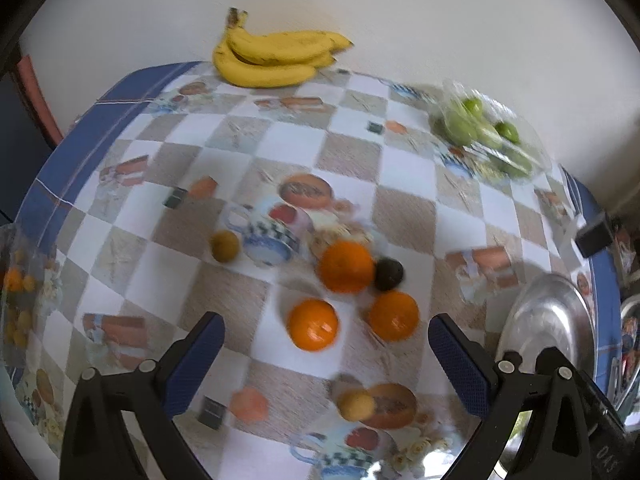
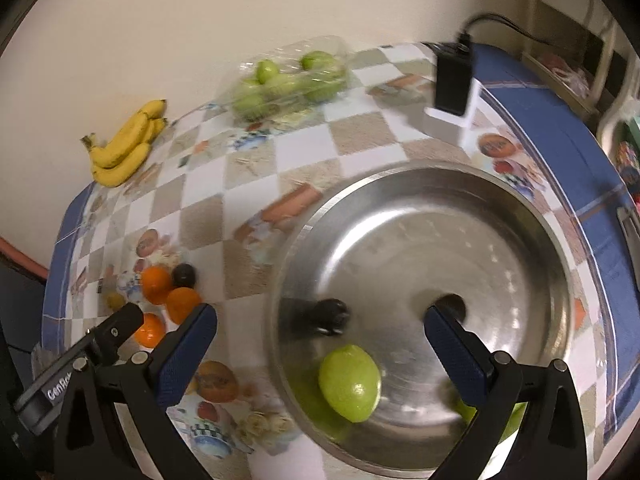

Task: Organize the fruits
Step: 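Move both open tools from the bowl back to the oranges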

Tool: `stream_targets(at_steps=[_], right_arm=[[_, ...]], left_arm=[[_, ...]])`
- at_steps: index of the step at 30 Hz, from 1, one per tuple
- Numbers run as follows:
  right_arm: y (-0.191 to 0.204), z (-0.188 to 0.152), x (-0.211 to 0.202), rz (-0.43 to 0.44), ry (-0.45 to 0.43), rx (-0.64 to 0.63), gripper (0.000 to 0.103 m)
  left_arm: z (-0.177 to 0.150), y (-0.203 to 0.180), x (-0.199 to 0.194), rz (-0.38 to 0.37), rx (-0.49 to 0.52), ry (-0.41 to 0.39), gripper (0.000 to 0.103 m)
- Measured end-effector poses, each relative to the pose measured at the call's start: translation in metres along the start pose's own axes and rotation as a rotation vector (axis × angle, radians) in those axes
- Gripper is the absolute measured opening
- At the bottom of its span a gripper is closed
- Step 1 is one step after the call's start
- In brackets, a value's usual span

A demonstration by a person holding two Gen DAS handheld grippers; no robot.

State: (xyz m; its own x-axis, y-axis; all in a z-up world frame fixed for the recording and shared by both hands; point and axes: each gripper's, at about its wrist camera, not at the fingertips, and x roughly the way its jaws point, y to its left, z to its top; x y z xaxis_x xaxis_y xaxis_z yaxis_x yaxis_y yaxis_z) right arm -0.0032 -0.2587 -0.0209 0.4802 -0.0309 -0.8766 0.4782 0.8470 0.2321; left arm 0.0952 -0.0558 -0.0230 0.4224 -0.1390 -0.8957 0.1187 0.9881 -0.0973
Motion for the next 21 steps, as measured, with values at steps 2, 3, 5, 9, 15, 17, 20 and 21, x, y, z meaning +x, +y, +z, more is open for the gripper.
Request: stream_targets(at_steps=[2,3,5,9,15,17,20,21], right_arm=[[0.011,0.001,-0.001,0.01,-0.017,-0.035,0.103],[0.017,0.002,0.0,0.018,-0.018,-0.05,0.103],[0.031,0.003,0.002,0.05,-0.011,-0.076,0.103],[0.061,0.002,0.005,0.07,-0.009,-0.147,0.103],[0.089,0.004,0.014,0.107,0.014,-0.174,0.103],[0.096,0.005,0.019,0.11,0.025,-0.18,0.103],[0.102,0.006,0.029,0.113,0.044,-0.185,0.103],[0.103,0.005,0.033,0.11,0.056,-0.187,0.103]], left_arm=[[0.006,0.012,-0.003,0.011,-0.023,-0.019,0.103],[0.01,0.02,-0.004,0.014,-0.035,-0.027,0.103],[0.015,0.032,-0.006,0.021,-0.056,-0.036,0.103],[0.023,0.062,-0.005,0.026,-0.12,-0.047,0.103],[0.031,0.097,0.0,0.016,-0.19,-0.052,0.103],[0.032,0.1,0.0,0.009,-0.189,-0.057,0.103],[0.033,0.097,0.002,0.006,-0.175,-0.051,0.103],[0.032,0.095,0.005,-0.002,-0.173,-0.042,0.103]])
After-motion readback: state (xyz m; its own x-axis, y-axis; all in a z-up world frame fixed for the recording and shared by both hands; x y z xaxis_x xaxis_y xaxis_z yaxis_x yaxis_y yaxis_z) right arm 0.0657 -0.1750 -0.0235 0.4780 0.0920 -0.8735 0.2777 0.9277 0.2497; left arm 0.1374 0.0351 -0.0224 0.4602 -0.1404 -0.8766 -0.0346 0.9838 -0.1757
